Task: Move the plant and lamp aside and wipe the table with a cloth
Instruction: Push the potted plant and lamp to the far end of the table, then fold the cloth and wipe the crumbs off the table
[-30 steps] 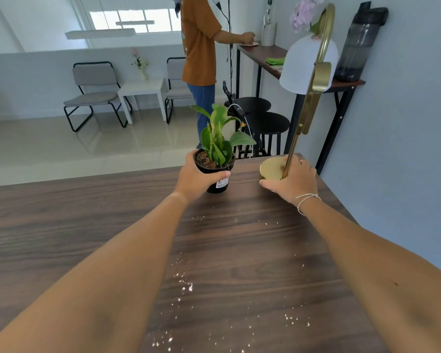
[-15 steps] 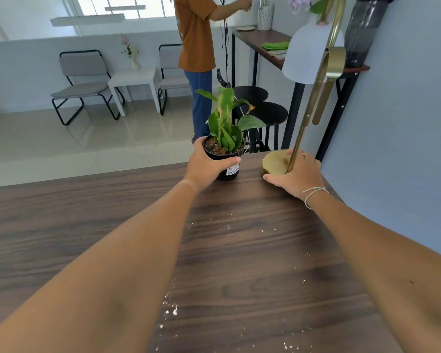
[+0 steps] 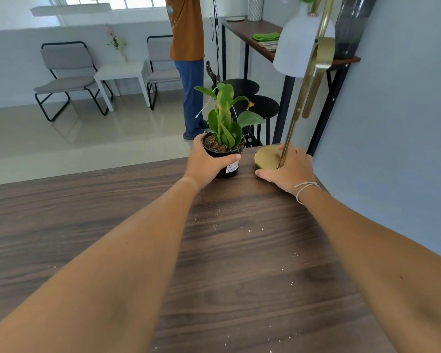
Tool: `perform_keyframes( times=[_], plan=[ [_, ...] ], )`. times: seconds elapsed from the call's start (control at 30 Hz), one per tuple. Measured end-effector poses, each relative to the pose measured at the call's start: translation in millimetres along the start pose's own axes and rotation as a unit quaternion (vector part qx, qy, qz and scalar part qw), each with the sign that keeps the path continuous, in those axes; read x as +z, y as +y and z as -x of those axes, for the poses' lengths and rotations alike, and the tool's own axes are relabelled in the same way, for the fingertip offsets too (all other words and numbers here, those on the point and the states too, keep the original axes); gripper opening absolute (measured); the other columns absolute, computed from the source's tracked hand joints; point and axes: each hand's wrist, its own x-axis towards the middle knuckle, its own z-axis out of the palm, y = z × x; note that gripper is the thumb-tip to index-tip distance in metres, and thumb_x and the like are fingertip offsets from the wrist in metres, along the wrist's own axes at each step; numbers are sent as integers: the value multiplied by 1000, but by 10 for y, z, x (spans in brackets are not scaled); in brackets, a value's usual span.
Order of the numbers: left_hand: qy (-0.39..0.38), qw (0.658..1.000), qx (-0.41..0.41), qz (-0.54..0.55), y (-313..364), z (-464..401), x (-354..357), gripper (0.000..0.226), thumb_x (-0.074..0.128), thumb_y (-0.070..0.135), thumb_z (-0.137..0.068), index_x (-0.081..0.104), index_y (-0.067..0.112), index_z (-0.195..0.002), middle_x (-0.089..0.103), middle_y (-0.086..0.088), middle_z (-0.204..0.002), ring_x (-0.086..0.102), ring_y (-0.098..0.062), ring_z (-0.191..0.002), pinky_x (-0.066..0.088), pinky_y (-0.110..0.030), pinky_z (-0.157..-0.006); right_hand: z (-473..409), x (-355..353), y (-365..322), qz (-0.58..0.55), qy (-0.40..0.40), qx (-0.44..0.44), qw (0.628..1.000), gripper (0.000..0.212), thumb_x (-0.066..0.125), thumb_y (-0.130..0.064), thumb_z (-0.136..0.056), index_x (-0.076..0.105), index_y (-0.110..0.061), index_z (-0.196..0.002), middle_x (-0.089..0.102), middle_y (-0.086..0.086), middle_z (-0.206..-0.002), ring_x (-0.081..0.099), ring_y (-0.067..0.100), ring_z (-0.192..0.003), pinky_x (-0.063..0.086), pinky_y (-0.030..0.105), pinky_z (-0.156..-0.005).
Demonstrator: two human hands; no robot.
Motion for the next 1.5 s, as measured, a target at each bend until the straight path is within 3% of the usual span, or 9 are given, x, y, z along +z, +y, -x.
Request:
perform_keyframes(
  times=[0.17,0.3,0.43,0.6,0.7,0.8,0.93,1.13,1.5],
  plan=[
    [0,1000,1,11,-30,31,19,94,83,29,-64,26,17,-138,47,-2,-135,45,-14,-121,35,-25,-102,-23,28,-16,30,-1,-15,999,93,74,-64,-56,40,-19,-131,46,11,-132,40,32,-122,40,41,-97],
    [-7,999,-15,27,-33,119,12,104,82,29,-66,15,19,-144,40,-5,-145,39,-20,-133,32,-37,-113,-16,7,-13,41,-19,-19,999,100,72,-67,-57,33,-20,-136,44,12,-135,40,34,-124,37,43,-101],
    [-7,999,-38,16,3,245,-77,108,80,34,-67,7,23,-147,34,-9,-150,35,-25,-137,31,-41,-114,63,-71,-49,82,-34,-29,996,111,67,-74,-56,22,-21,-142,38,15,-142,37,37,-129,32,49,-108],
    [0,998,-54,14,122,510,-240,106,78,36,-69,9,24,-148,31,-12,-151,35,-29,-136,34,-49,-111,341,-297,-94,70,-9,-48,996,102,71,-67,-59,29,-22,-140,45,12,-139,43,35,-126,37,52,-104],
    [6,999,-41,3,211,743,-341,103,77,38,-70,11,22,-148,36,-11,-148,38,-27,-134,34,-45,-112,627,-454,-86,56,-10,-62,996,96,70,-63,-64,32,-19,-140,48,10,-136,45,32,-124,38,49,-103],
    [-3,1000,-28,-3,262,999,-406,101,76,40,-71,12,22,-148,37,-12,-148,39,-27,-134,34,-43,-112,920,-606,-39,50,-9,-53,997,89,58,-74,-61,43,-21,-130,56,7,-125,52,30,-116,45,49,-96],
    [-35,999,-11,-3,310,1404,-424,95,73,40,-74,15,22,-147,36,-11,-148,39,-26,-134,35,-38,-108,1525,-794,-2,39,-7,-36,999,80,61,-55,-79,33,-15,-142,43,9,-142,40,29,-131,36,43,-108],
    [-98,995,2,-11,290,1845,-298,86,67,42,-79,18,23,-147,38,-10,-148,39,-24,-133,34,-35,-106,2286,-928,121,21,-23,10,999,71,58,-51,-83,33,-19,-142,36,5,-148,37,25,-135,33,39,-110],
    [-181,978,68,-77,340,2811,286,42,59,39,-85,56,20,-122,57,-1,-129,51,-15,-120,38,-19,-89,3577,-1345,682,64,22,83,994,53,53,-43,-89,47,-17,-134,45,7,-140,43,26,-127,37,36,-104]
  ],
)
